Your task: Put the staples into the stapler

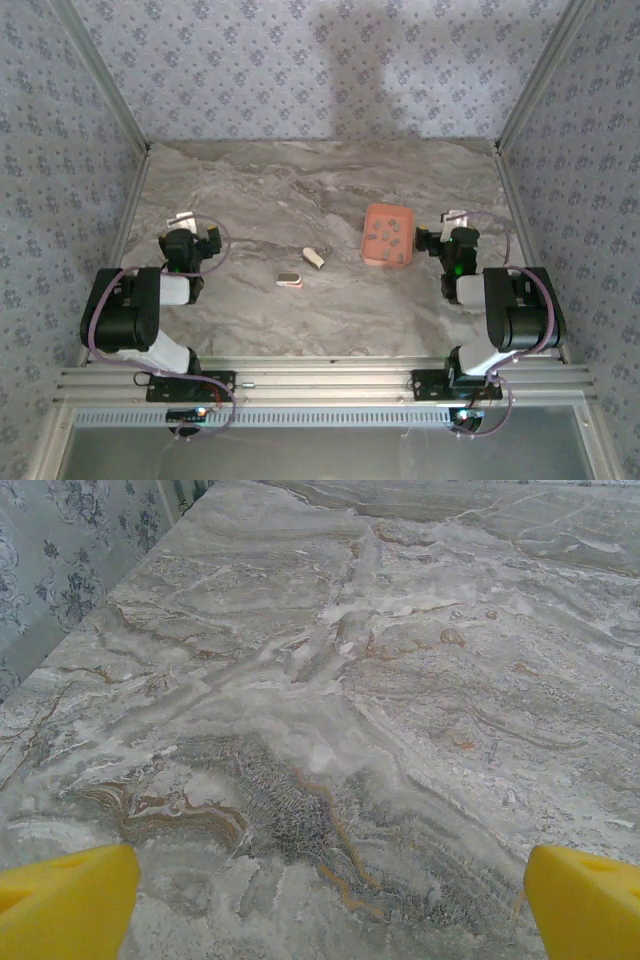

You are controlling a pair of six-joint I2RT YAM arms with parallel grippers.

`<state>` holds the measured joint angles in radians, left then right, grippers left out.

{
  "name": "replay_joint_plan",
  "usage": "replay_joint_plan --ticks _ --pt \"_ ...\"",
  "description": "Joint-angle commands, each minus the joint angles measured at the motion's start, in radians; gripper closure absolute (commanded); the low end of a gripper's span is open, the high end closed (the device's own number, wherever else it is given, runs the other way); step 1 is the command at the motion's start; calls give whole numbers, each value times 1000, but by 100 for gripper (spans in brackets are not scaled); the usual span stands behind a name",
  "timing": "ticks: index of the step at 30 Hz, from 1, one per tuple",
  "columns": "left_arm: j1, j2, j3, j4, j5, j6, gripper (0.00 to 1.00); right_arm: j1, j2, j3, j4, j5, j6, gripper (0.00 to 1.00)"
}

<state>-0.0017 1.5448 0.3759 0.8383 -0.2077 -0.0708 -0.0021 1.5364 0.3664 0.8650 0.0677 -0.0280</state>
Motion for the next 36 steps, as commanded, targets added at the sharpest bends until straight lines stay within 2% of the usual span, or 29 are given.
replay_joint_plan --ticks 1,9,18,36 --pt "0 -12 18 9 14 11 1 -3 -2 2 16 6 -10 0" --pt "-1 -12 18 8 14 10 2 -4 -2 4 14 5 -10 0" --pt "0 -11 19 8 14 10 1 -34 -2 17 -12 -58 5 0" --pt "-1 -14 20 6 27 16 2 -38 -4 14 -6 -60 12 0"
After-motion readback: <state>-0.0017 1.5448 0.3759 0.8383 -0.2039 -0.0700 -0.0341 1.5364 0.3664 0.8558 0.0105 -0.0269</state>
